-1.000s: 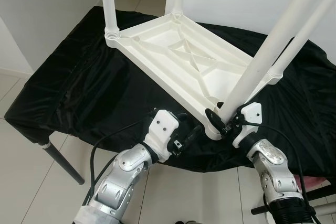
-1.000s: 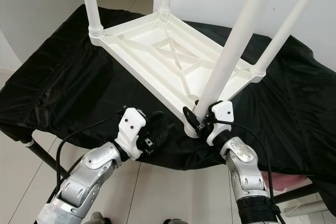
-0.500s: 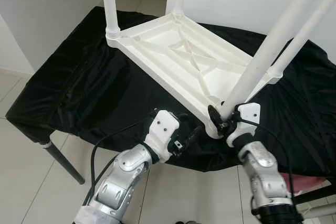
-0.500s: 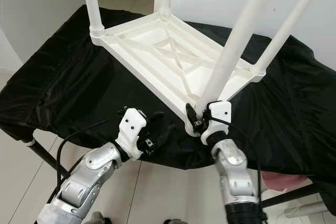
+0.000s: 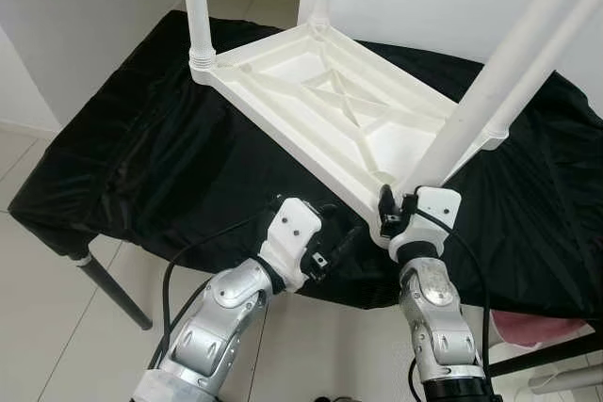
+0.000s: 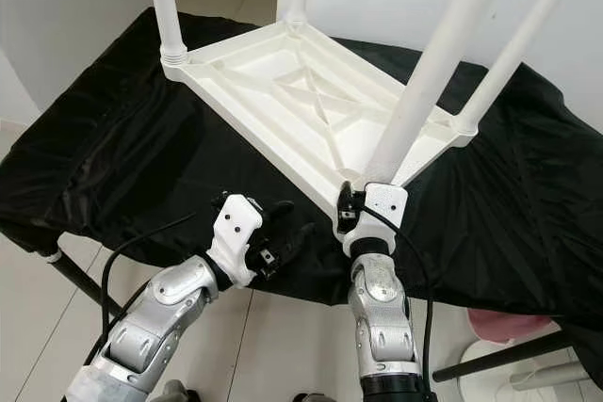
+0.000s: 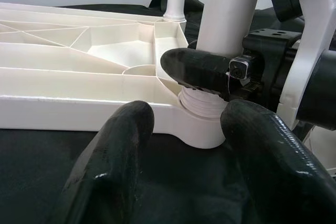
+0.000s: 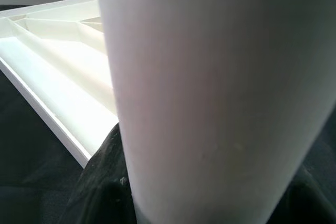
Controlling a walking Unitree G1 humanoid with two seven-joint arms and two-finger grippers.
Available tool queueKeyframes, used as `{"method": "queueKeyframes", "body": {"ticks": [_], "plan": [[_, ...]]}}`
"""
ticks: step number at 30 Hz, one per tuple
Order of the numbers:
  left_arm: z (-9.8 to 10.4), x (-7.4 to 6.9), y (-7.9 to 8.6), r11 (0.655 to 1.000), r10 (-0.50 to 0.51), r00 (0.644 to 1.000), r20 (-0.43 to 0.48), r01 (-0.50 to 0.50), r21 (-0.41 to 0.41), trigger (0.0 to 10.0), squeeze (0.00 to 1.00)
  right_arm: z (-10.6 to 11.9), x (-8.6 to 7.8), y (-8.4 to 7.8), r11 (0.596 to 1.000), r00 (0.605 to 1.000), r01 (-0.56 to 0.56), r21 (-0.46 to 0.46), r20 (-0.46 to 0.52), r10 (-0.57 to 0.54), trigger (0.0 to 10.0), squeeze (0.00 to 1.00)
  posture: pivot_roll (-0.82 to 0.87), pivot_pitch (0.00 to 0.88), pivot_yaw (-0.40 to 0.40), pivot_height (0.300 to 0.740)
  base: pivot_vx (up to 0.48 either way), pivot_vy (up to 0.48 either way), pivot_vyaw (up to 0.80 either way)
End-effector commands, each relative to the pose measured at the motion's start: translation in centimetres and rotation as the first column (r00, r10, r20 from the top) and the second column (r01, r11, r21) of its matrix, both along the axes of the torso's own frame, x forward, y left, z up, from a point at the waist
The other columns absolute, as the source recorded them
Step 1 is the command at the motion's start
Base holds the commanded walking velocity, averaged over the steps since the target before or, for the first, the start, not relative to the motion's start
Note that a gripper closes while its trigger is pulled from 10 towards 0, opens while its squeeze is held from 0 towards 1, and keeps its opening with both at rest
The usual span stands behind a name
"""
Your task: Building children table
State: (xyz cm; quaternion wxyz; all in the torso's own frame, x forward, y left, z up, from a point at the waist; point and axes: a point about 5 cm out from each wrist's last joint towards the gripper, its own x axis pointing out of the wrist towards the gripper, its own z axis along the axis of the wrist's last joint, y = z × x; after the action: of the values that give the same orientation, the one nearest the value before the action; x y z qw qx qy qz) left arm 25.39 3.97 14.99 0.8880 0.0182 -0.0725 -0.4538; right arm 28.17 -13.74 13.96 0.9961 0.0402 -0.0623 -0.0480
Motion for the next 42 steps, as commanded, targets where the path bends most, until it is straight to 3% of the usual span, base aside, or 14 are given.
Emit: {"method": "queueKeyframes", "body": {"ticks": [1, 9, 13, 14, 26, 27, 31, 40, 42], "plan": [[-0.1, -0.3, -0.3, 1.0, -0.015, 1.0, -0.003, 0.015, 0.001, 10.0, 0.0, -1.6, -0.4, 0.3, 1.0, 0.996, 0.003, 0.009, -0.084, -0.002, 10.0, 0.0, 0.03, 0.117, -0.076, 0.74, 0.0, 0.0, 0.0], [0.1, -0.2, -0.2, 1.0, -0.007, 1.0, -0.001, 0.007, 0.0, 10.0, 0.0, -1.4, -0.5, 0.8, 1.0, 0.996, 0.005, 0.005, -0.086, -0.004, 10.0, 0.0, 0.03, 0.123, -0.081, 0.74, 0.0, 0.0, 0.0], [0.0, -0.3, -0.4, 1.0, -0.008, 1.0, -0.004, 0.008, -0.004, 10.0, 0.0, -1.4, -0.1, 0.2, 1.0, 0.997, 0.015, -0.023, -0.078, -0.017, 10.0, 0.0, 0.03, 0.127, -0.082, 0.74, 0.0, 0.0, 0.0], [0.0, -0.3, -0.4, 1.0, -0.007, 1.0, -0.005, 0.007, -0.005, 10.0, 0.0, -1.3, -0.1, 0.1, 1.0, 0.997, 0.002, -0.014, -0.073, -0.003, 10.0, 1.0, 0.03, 0.128, -0.083, 0.74, 0.0, 0.0, 0.0], [0.0, -0.1, -0.2, 1.0, -0.001, 1.0, -0.002, 0.001, -0.003, 10.0, 0.0, -1.4, -0.7, -0.7, 0.995, 0.996, -0.084, -0.055, -0.041, 0.082, 10.0, 1.0, 0.03, 0.125, -0.081, 0.74, 0.0, 0.0, 0.0], [0.0, -0.1, -0.2, 1.0, -0.002, 1.0, -0.001, 0.002, -0.003, 10.0, 0.0, -1.4, -0.9, -0.7, 0.989, 0.991, -0.135, -0.063, -0.033, 0.133, 10.0, 0.0, 0.03, 0.125, -0.083, 0.74, 0.0, 0.0, 0.0], [0.1, 0.0, -0.2, 1.0, 0.0, 1.0, 0.001, 0.0, -0.007, 10.0, 0.0, -1.1, -0.9, -1.1, 0.965, 0.969, -0.246, -0.086, 0.004, 0.247, 10.0, 0.0, 0.02, 0.125, -0.081, 0.74, 0.0, 0.0, 0.0], [0.1, 0.0, -0.3, 1.0, -0.003, 1.0, 0.001, 0.003, -0.006, 10.0, 0.0, -0.5, -0.5, -1.8, 0.94, 0.947, -0.315, -0.129, 0.022, 0.32, 10.0, 0.0, 0.02, 0.12, -0.076, 0.74, 0.0, 0.0, 0.0], [0.2, 0.1, -0.3, 1.0, -0.004, 1.0, 0.004, 0.005, -0.005, 10.0, 0.0, -0.2, 0.0, -2.4, 0.906, 0.92, -0.383, -0.182, 0.02, 0.392, 10.0, 0.0, 0.02, 0.116, -0.072, 0.74, 0.0, 0.0, 0.0]]}}
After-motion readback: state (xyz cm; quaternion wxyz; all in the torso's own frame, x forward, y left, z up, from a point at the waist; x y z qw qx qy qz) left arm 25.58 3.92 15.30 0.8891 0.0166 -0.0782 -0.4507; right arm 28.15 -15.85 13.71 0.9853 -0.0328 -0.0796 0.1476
